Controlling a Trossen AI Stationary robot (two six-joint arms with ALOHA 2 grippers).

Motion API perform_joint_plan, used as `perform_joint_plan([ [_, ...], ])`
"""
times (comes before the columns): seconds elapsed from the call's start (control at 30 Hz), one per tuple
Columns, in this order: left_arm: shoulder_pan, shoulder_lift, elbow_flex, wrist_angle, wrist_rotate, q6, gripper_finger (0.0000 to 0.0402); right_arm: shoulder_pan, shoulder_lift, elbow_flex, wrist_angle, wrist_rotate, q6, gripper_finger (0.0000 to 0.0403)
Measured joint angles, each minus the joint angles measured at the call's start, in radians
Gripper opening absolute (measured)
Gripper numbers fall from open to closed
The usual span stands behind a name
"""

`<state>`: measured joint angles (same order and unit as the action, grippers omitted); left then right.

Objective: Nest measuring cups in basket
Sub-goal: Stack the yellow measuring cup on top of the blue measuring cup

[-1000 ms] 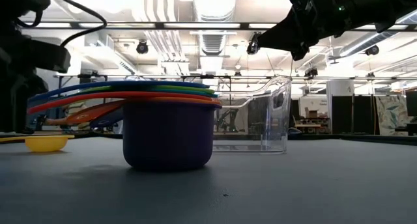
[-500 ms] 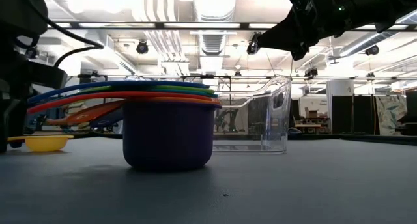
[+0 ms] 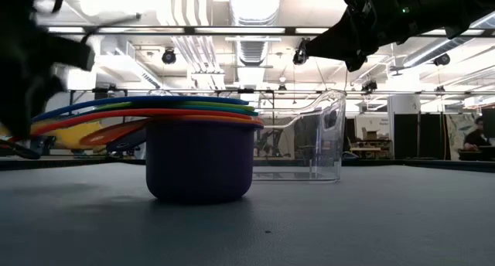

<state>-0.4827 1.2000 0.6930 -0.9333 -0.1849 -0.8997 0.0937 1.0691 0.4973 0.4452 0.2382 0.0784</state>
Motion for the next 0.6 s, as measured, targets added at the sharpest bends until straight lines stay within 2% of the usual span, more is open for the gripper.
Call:
perform_joint_plan([
  [0.13,-0.001,0.017,0.155,-0.035,-0.033,0.000,0.0130,0.000,0.000,0.000,0.000,0.000,0.004,0.0057],
  [0.27,-0.009,0.091,0.341,-0.028,-0.100,0.010,0.0130,0.000,0.000,0.000,-0.001,-0.001,0.007,0.0057],
  [0.37,-0.022,0.199,0.473,-0.029,-0.154,0.050,0.0130,0.000,0.000,0.000,-0.001,-0.001,0.007,0.0057],
  [0.6,-0.031,0.533,0.769,-0.112,-0.140,0.199,0.0131,0.000,0.000,0.000,-0.002,-0.001,0.007,0.0057],
])
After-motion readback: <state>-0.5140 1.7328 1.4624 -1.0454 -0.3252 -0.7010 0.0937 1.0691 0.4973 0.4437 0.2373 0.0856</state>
